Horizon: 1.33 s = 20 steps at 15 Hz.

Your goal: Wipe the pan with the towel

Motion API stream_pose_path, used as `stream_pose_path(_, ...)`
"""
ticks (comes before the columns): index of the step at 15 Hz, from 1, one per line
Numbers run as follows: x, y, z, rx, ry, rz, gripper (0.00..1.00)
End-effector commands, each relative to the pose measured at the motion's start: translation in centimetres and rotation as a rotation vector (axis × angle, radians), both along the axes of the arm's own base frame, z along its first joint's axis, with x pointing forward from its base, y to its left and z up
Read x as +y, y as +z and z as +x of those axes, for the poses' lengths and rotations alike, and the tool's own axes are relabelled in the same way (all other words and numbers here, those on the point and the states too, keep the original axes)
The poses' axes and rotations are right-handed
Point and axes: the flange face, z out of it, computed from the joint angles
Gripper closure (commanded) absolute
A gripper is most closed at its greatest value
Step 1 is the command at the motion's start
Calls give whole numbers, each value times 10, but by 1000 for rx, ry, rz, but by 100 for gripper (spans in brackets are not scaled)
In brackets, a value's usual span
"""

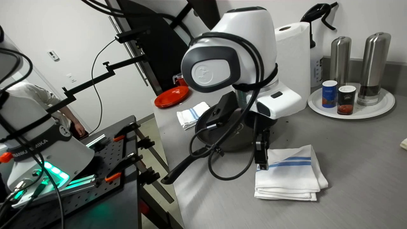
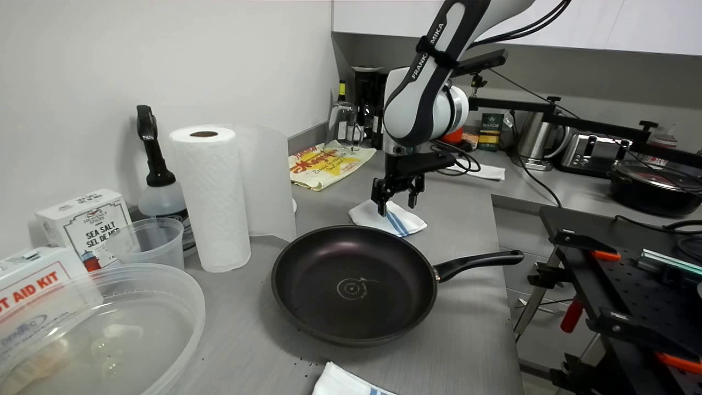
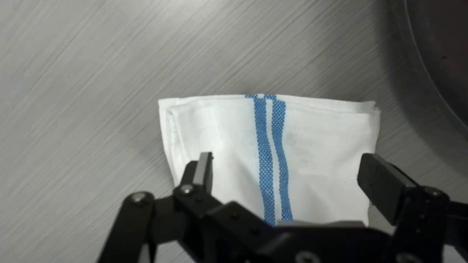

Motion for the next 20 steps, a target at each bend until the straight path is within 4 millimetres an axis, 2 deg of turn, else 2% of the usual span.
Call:
stream_pose_path(1, -10, -17, 7, -5, 0, 5, 0)
stream_pose_path(7, -20, -36, 9, 9, -10, 0, 0)
stream_pose_path(19, -25, -45, 17, 5, 1, 0, 0)
stream_pose_path(20, -25, -45, 17, 5, 2, 0, 13)
